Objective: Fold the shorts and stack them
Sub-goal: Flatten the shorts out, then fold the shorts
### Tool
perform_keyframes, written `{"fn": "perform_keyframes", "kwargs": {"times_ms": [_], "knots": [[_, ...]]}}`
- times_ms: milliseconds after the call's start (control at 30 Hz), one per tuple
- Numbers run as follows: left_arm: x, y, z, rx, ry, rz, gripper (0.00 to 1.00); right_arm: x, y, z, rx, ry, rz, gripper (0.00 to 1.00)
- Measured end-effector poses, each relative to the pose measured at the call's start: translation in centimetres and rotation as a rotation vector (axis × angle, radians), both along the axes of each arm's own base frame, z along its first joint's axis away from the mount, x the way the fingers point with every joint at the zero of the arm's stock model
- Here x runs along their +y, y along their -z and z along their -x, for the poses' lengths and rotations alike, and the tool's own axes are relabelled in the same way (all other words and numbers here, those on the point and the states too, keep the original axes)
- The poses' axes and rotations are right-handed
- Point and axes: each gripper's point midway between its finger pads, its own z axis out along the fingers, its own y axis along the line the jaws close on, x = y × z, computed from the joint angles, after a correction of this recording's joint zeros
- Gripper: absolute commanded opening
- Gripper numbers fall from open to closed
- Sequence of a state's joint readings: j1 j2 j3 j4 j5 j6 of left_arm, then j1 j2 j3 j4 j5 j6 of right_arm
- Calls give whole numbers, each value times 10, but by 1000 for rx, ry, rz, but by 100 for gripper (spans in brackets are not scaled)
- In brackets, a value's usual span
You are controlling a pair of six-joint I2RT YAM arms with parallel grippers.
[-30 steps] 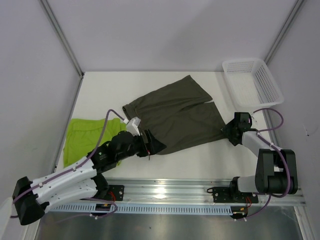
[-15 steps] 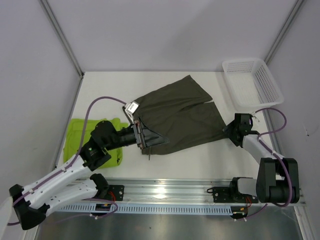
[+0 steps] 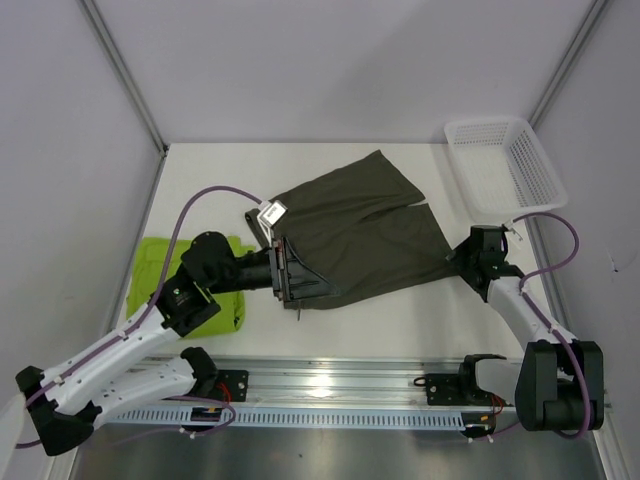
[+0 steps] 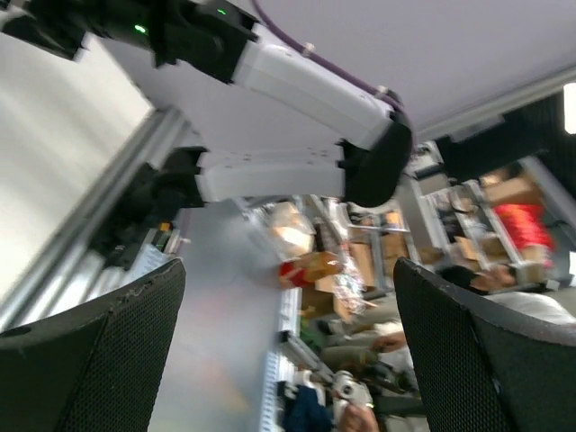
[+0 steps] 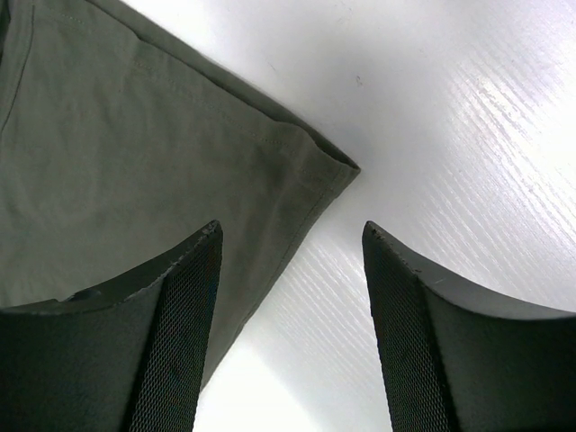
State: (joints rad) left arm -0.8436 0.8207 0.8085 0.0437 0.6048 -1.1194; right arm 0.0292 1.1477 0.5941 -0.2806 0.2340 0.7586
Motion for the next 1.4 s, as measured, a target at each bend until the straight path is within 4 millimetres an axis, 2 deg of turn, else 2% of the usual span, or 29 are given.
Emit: {"fn": "perform_keyframes", "kwargs": {"times_ms": [67, 133, 267, 367, 467, 633, 800, 1067, 1200, 1400], "knots": [[0, -1, -7, -32, -34, -45, 99, 1, 0, 0, 1, -3, 2, 66], [0, 8, -18, -58, -88, -114, 99, 2, 2, 2, 4, -7, 2, 66], [9, 57, -43, -63, -210, -319, 99, 4, 4, 3, 11, -16, 4, 66], [18, 84, -51, -69, -256, -421, 99, 5, 8, 4, 29, -19, 5, 66], [21, 100, -53, -63, -262, -472, 99, 4, 13, 9, 48, -19, 5, 66], [15, 128, -54, -40, -212, -557, 99, 4, 16, 23, 72, -20, 6, 66], [24, 140, -60, -76, -243, -618, 99, 6, 11, 25, 59, -28, 0, 66], [64, 200, -64, -61, -363, -803, 99, 7, 26, 40, 119, -34, -2, 65], [80, 212, -66, -37, -431, -852, 99, 7, 28, 40, 127, -37, -2, 63], [96, 233, -70, 30, -530, -897, 99, 10, 46, 39, 183, -32, -24, 58]]}}
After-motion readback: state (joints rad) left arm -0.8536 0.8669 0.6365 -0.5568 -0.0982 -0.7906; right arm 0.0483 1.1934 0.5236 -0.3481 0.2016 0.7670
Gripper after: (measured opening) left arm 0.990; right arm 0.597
